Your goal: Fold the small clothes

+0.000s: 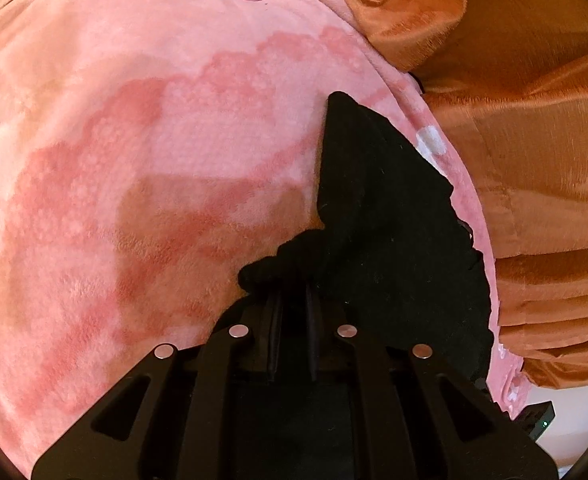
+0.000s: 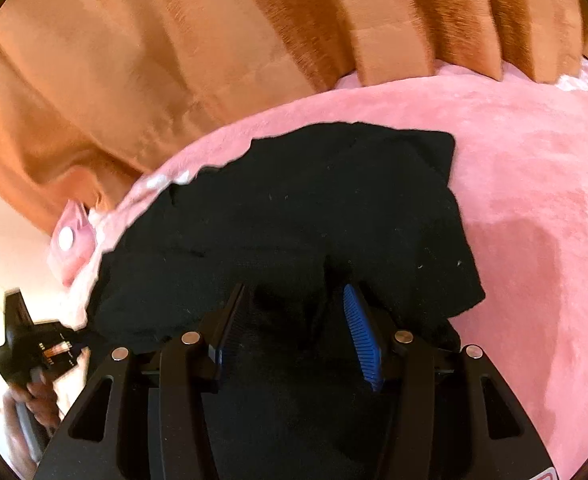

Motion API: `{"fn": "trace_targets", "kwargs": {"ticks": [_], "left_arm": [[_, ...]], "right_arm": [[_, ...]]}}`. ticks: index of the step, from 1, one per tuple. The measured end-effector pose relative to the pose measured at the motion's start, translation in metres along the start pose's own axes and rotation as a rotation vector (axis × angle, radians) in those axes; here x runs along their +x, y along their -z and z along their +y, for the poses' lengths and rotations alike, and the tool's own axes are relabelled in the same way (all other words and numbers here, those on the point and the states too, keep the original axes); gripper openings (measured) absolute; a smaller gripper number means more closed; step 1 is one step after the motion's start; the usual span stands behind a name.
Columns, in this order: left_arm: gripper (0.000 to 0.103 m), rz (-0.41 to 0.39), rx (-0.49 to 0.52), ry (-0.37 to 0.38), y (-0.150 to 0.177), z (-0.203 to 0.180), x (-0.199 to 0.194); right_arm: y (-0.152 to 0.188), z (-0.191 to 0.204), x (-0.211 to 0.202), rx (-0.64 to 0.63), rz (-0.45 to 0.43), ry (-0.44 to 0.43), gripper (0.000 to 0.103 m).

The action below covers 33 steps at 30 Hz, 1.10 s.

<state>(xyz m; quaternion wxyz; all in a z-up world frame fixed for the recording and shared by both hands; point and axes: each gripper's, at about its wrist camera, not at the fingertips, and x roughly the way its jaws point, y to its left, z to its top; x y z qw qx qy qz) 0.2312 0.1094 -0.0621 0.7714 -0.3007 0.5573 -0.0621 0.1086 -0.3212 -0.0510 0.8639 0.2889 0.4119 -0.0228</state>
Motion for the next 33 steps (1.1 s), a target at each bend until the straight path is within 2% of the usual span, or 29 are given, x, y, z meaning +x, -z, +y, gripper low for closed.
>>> {"fn": "trace_targets", "kwargs": {"ticks": [5, 13, 19, 25, 26, 27, 28, 30, 32, 33], "left_arm": [[0.010, -0.002, -0.010, 0.016, 0.002, 0.003, -0.001], [0.010, -0.007, -0.007, 0.006, 0.003, 0.002, -0.002], [0.010, 0.011, -0.054, 0.038, 0.001, 0.007, -0.004], [0.011, 0.019, -0.073, 0.061, -0.002, 0.011, -0.004], [0.011, 0.018, -0.069, 0.062, -0.003, 0.011, -0.003], [0.011, 0.016, -0.066, 0.063, -0.003, 0.012, -0.002], [0.011, 0.014, -0.066, 0.064, -0.003, 0.012, -0.002], [0.013, 0.011, -0.052, 0.058, -0.002, 0.010, -0.004], [0.013, 0.010, -0.025, 0.052, -0.001, 0.009, -0.003], [0.013, 0.010, -0.018, 0.053, 0.000, 0.009, -0.003]], "right_arm": [[-0.003, -0.001, 0.006, 0.072, 0.111, -0.048, 0.050], [-0.009, -0.010, 0.013, 0.179, 0.180, -0.121, 0.050], [-0.015, -0.024, 0.023, 0.327, 0.172, -0.221, 0.049], [-0.028, -0.013, 0.022, 0.287, 0.125, -0.242, 0.050], [-0.029, -0.008, 0.023, 0.252, 0.126, -0.222, 0.044], [-0.030, -0.005, 0.025, 0.221, 0.126, -0.206, 0.020], [-0.030, -0.001, 0.025, 0.183, 0.121, -0.189, 0.004], [-0.034, 0.011, 0.009, 0.096, 0.035, -0.174, 0.005], [-0.044, 0.037, -0.036, -0.040, -0.129, -0.277, 0.005], [-0.044, 0.046, -0.055, -0.103, -0.182, -0.325, 0.004]]}}
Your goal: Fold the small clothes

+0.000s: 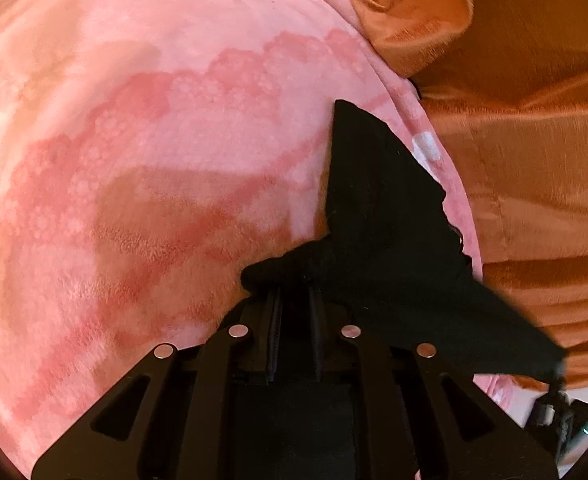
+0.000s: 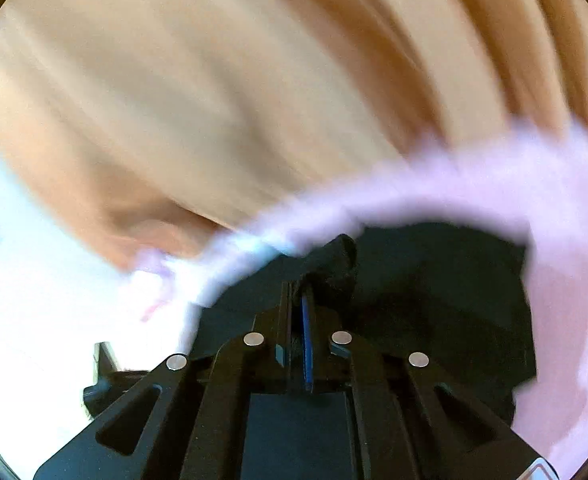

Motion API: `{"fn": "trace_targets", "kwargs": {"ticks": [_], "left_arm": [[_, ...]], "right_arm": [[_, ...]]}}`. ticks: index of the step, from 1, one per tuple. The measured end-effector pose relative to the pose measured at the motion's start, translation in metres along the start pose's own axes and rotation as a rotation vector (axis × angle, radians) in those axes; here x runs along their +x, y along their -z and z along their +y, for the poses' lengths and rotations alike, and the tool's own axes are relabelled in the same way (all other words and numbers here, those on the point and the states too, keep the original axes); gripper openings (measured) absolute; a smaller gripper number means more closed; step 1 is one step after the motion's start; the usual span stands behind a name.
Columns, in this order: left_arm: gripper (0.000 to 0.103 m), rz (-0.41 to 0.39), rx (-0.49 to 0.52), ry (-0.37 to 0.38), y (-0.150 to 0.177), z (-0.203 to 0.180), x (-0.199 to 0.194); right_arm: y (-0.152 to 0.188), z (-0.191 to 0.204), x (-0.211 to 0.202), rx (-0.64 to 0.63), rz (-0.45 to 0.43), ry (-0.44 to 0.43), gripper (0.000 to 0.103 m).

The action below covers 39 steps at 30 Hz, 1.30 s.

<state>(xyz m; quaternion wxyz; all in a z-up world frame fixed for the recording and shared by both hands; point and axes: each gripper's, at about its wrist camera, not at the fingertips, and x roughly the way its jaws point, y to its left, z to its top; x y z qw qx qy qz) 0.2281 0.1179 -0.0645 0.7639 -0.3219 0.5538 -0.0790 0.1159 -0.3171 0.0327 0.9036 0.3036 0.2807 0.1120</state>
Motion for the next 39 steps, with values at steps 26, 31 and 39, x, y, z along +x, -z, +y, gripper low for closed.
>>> {"fn": "trace_targets", "kwargs": {"ticks": [26, 31, 39], "left_arm": [[0.008, -0.081, 0.026, -0.080, -0.005, 0.000, -0.022], [0.007, -0.033, -0.050, -0.070, -0.008, 0.023, -0.020], [0.025, -0.001, -0.062, 0.068, 0.002, 0.006, -0.028]], "right_arm": [[-0.001, 0.007, -0.011, -0.105, 0.047, 0.067, 0.006], [0.039, -0.043, 0.029, -0.138, 0.444, 0.400, 0.008], [0.010, -0.039, 0.016, -0.028, 0.326, 0.356, 0.067]]}}
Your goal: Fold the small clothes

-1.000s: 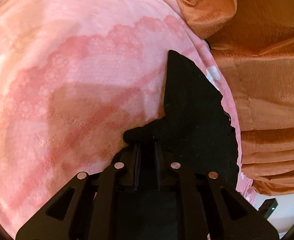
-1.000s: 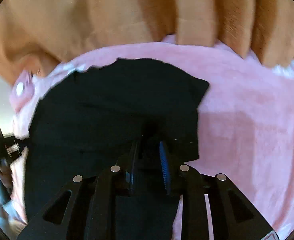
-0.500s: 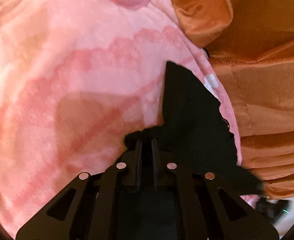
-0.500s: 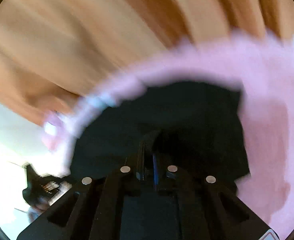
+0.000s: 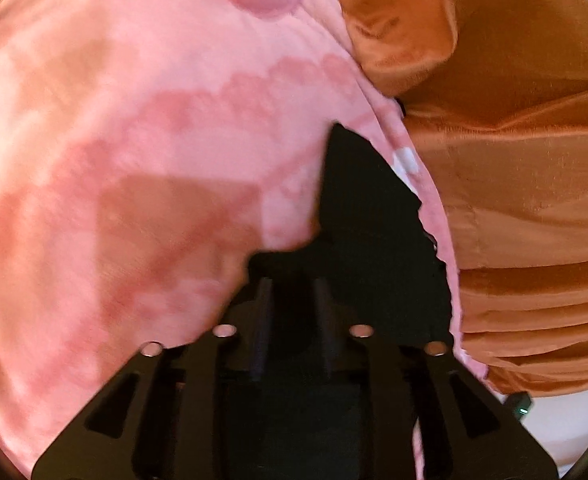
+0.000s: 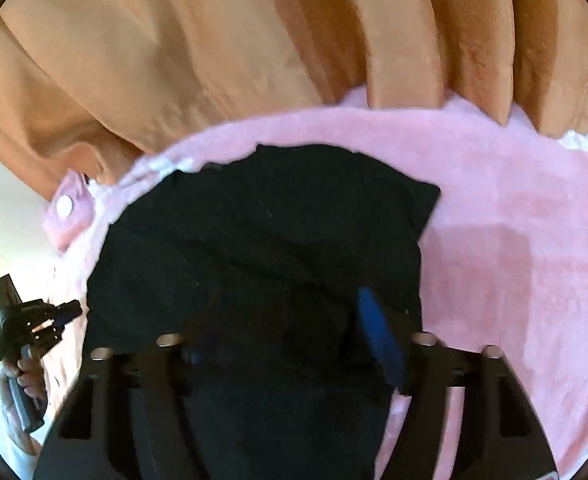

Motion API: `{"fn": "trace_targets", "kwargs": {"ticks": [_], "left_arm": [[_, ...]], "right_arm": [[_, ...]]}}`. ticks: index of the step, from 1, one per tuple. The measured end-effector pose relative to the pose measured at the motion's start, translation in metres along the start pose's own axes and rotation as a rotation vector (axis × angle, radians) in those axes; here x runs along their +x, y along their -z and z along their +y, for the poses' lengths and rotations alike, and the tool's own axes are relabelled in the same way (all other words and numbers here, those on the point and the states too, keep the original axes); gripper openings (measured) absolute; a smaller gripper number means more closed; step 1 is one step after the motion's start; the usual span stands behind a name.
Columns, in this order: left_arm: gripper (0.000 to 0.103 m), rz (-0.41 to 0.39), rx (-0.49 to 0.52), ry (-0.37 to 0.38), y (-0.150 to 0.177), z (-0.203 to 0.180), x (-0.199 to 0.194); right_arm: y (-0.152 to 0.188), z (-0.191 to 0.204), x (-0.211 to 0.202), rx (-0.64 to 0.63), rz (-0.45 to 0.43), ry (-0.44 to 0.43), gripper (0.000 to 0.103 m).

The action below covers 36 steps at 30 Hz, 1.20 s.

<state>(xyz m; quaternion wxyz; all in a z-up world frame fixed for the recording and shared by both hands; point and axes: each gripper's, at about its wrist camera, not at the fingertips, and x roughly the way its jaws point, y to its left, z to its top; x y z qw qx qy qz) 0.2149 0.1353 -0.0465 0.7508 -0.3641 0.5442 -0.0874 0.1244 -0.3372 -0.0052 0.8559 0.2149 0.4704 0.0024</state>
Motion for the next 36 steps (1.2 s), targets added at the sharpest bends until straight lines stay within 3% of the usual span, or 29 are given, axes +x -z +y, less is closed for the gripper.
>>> {"fn": "trace_targets", "kwargs": {"ticks": [4, 5, 6, 7, 8, 9, 11, 12, 13, 15, 16, 18, 20, 22, 23, 24, 26, 28, 29, 31, 32, 34, 36], "left_arm": [[0.022, 0.022, -0.025, -0.023, 0.004, 0.001, 0.026], [0.017, 0.011, -0.019, -0.031, 0.005, -0.001, 0.026], [0.004, -0.010, -0.003, -0.037, 0.004, -0.005, 0.024], [0.004, -0.047, 0.021, -0.033, 0.003, -0.009, 0.018], [0.004, -0.081, 0.038, -0.042, 0.001, -0.013, 0.013], [0.004, -0.107, 0.052, -0.050, 0.000, -0.016, 0.009], [0.004, -0.107, 0.078, -0.077, -0.001, -0.018, 0.011], [0.004, -0.092, 0.073, -0.091, -0.001, -0.016, 0.015], [0.004, -0.066, 0.053, -0.095, -0.001, -0.010, 0.021], [0.004, -0.031, 0.018, -0.078, 0.000, -0.001, 0.028], [0.004, -0.034, 0.020, -0.079, 0.000, -0.001, 0.028], [0.005, -0.035, 0.043, -0.094, -0.001, -0.004, 0.026], [0.006, -0.037, 0.048, -0.096, 0.000, -0.004, 0.026], [0.006, -0.036, 0.046, -0.095, 0.000, -0.004, 0.027], [0.006, -0.037, 0.050, -0.099, 0.001, -0.005, 0.027], [0.006, -0.038, 0.055, -0.104, 0.001, -0.003, 0.028], [0.006, -0.042, 0.064, -0.116, 0.002, -0.005, 0.029], [0.006, -0.043, 0.069, -0.125, 0.003, -0.006, 0.028], [0.006, -0.042, 0.068, -0.124, 0.003, -0.006, 0.027], [0.006, -0.038, 0.058, -0.118, 0.002, -0.005, 0.027], [0.006, -0.037, 0.054, -0.116, 0.002, -0.004, 0.026], [0.006, -0.036, 0.053, -0.116, 0.002, -0.005, 0.027], [0.006, -0.036, 0.059, -0.118, 0.002, -0.005, 0.026]], "right_arm": [[0.004, -0.018, 0.028, 0.049, 0.081, 0.000, 0.066], [0.006, -0.018, 0.040, 0.060, 0.103, 0.003, 0.060], [0.007, -0.015, 0.042, 0.044, 0.080, 0.012, 0.026], [0.005, -0.011, 0.039, 0.017, 0.069, 0.008, 0.005], [0.000, -0.003, 0.032, 0.021, 0.044, -0.058, 0.004], [-0.006, 0.005, 0.018, 0.021, -0.036, -0.115, 0.004], [-0.012, 0.038, -0.040, -0.138, -0.289, -0.235, 0.004], [-0.011, 0.050, -0.060, -0.218, -0.371, -0.257, 0.004], [-0.009, 0.057, -0.070, -0.277, -0.411, -0.227, 0.004], [-0.008, 0.042, -0.046, -0.261, -0.283, -0.087, 0.004], [-0.005, 0.018, -0.018, -0.174, -0.150, 0.038, 0.004], [0.001, -0.011, 0.015, -0.076, 0.024, 0.174, 0.004], [0.006, -0.025, 0.020, -0.017, 0.072, 0.165, 0.005], [0.000, -0.019, 0.008, -0.014, 0.035, 0.154, 0.020], [0.000, -0.016, 0.004, -0.020, 0.022, 0.152, 0.044], [-0.001, -0.013, 0.002, -0.030, 0.009, 0.151, 0.061], [-0.002, -0.006, 0.004, -0.054, 0.022, 0.148, 0.063], [0.000, -0.007, 0.018, -0.036, 0.092, 0.116, 0.063], [0.001, -0.009, 0.021, -0.015, 0.116, 0.096, 0.061], [0.003, -0.006, 0.022, -0.007, 0.122, 0.048, 0.018], [0.002, -0.004, 0.022, 0.005, 0.130, -0.005, 0.002], [-0.004, 0.007, 0.006, 0.006, 0.028, -0.054, 0.002], [-0.012, 0.040, -0.049, -0.136, -0.231, -0.143, 0.002]]}}
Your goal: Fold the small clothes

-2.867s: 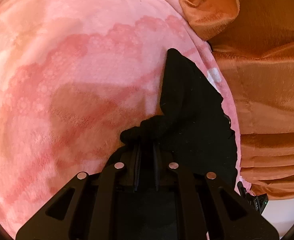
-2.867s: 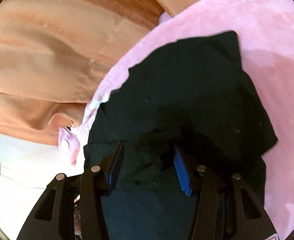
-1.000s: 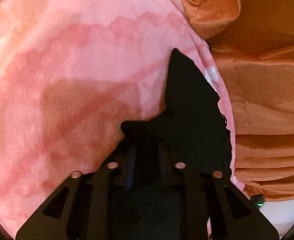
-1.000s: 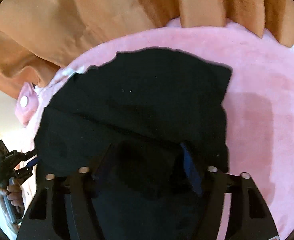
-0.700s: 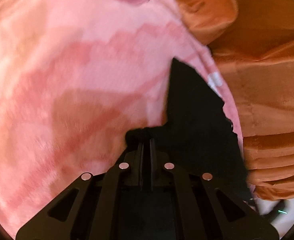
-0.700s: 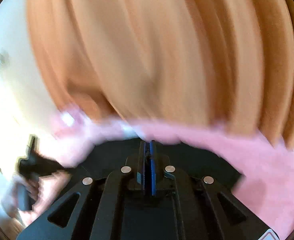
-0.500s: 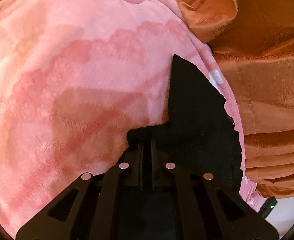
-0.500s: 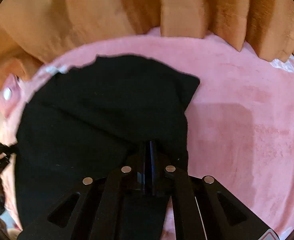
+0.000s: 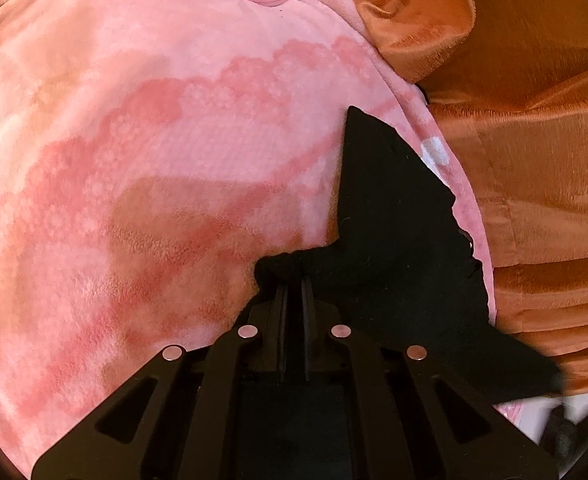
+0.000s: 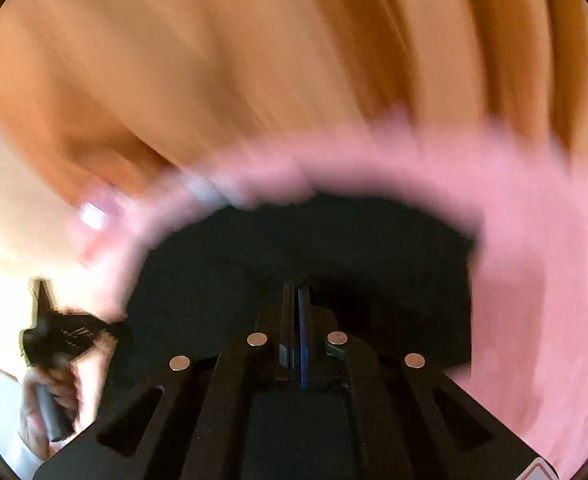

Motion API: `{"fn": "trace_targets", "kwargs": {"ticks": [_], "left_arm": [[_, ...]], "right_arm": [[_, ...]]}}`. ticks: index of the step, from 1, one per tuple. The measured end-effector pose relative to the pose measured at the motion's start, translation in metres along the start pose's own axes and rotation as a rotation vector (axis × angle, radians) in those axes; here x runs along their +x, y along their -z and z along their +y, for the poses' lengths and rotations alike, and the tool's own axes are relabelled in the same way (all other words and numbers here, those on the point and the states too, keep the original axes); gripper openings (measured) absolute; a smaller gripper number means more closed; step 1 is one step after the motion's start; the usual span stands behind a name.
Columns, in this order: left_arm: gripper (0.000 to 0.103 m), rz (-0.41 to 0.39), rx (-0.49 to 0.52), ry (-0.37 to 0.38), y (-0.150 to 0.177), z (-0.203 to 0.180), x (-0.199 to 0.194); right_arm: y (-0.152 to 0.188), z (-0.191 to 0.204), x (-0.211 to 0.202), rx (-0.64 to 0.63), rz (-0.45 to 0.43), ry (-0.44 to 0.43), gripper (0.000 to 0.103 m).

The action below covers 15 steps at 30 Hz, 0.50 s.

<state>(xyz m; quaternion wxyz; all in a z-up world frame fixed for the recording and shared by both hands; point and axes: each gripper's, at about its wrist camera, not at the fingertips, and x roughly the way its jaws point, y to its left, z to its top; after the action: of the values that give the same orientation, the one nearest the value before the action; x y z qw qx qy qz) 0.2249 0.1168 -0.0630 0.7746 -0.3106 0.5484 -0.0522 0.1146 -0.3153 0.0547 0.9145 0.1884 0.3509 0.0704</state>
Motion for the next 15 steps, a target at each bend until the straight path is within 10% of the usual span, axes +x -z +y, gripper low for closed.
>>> {"fn": "trace_targets", "kwargs": {"ticks": [1, 3, 5, 8, 10, 12, 15], "left_arm": [[0.006, 0.000, 0.004, 0.000, 0.000, 0.000, 0.000], [0.006, 0.003, -0.003, 0.005, 0.000, 0.001, -0.001], [0.006, 0.010, -0.005, 0.009, -0.001, 0.002, -0.001], [0.006, 0.021, -0.018, -0.002, -0.002, 0.003, 0.000], [0.006, 0.018, -0.012, -0.005, -0.002, 0.002, 0.000], [0.006, 0.015, -0.011, -0.010, -0.002, 0.001, 0.000], [0.006, 0.012, -0.012, -0.015, -0.001, 0.000, 0.000]], "right_arm": [[-0.008, 0.027, -0.032, -0.127, -0.133, -0.092, 0.002], [-0.001, 0.049, -0.048, -0.276, -0.122, -0.065, 0.002], [0.028, 0.030, -0.005, -0.253, 0.273, 0.012, 0.001], [0.082, -0.020, 0.037, -0.122, 0.617, 0.251, 0.000], [0.080, -0.021, 0.022, -0.125, 0.542, 0.239, 0.009], [0.069, -0.023, 0.007, -0.098, 0.441, 0.255, 0.041], [0.053, -0.029, 0.005, -0.010, 0.334, 0.192, 0.048]]}}
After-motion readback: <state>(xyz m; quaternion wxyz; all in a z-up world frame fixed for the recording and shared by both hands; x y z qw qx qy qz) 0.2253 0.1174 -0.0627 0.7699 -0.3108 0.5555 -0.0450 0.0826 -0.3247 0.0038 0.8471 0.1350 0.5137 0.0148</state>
